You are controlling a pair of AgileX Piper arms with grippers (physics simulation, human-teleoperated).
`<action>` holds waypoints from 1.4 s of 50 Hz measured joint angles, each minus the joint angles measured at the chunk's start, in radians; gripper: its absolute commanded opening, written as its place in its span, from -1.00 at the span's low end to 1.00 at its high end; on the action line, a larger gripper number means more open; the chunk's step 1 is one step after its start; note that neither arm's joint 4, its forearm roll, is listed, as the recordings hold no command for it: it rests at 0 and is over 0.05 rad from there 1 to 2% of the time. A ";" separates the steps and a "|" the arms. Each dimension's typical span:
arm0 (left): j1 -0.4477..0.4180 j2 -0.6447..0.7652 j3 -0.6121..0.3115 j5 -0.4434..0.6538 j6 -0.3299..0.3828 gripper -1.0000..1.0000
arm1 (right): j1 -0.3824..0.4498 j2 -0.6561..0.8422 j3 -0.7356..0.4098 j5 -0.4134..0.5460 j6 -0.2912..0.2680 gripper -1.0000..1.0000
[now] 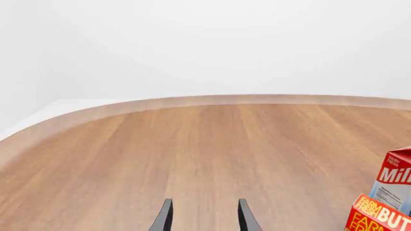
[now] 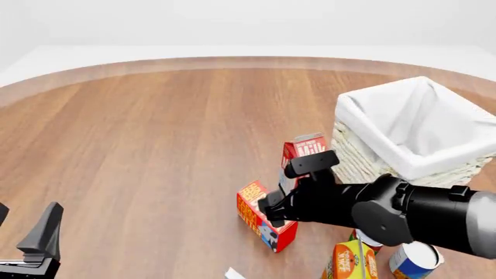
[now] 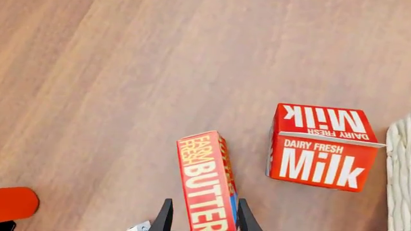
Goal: Pick up the cream cheese box and the butter, and put them in the basket.
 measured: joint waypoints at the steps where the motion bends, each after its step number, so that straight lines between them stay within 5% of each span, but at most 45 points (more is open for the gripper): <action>1: 0.000 0.000 0.000 0.000 0.000 1.00 | 0.001 0.002 0.001 -0.002 0.001 1.00; 70: 0.000 0.000 0.000 0.000 0.000 1.00 | 0.003 0.101 -0.018 0.006 -0.038 1.00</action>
